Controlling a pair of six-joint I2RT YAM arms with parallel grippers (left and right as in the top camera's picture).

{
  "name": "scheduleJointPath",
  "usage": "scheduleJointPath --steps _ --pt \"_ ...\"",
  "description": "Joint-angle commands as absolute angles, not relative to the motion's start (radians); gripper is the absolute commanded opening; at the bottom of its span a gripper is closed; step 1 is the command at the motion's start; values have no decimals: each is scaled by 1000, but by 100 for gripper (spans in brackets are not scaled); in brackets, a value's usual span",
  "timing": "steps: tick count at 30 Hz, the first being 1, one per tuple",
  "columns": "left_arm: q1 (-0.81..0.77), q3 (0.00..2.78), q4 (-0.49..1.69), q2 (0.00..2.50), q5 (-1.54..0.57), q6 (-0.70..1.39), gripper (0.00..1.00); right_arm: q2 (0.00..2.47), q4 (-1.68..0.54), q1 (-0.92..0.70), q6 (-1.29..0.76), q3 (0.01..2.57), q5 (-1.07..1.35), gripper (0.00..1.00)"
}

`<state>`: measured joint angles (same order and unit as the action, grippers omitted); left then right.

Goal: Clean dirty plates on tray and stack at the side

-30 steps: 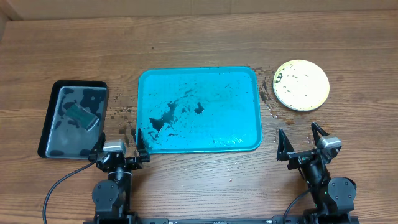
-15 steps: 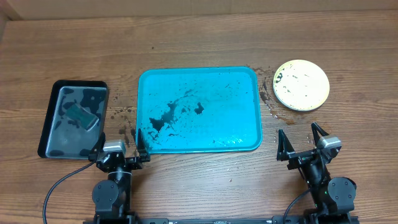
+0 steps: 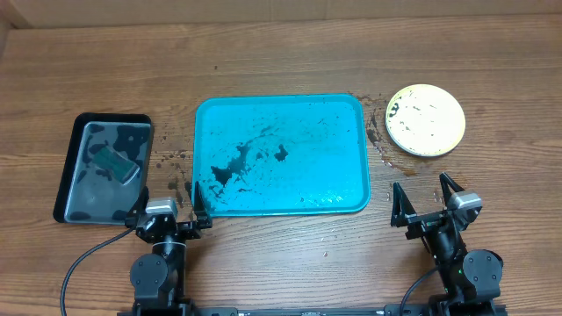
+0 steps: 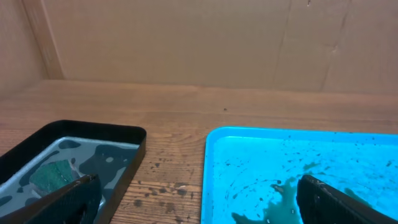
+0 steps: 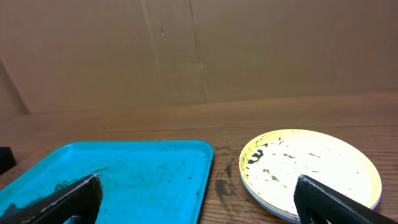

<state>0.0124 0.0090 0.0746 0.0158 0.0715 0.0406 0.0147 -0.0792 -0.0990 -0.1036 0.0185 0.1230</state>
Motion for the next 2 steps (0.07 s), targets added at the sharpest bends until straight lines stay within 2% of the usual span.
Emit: scheduleJointPath --steps 1,2 --pt "5 5 73 4 60 14 100 3 -74 -96 -96 8 113 100" --pt "5 5 73 4 60 14 100 3 -74 -96 -96 8 113 100"
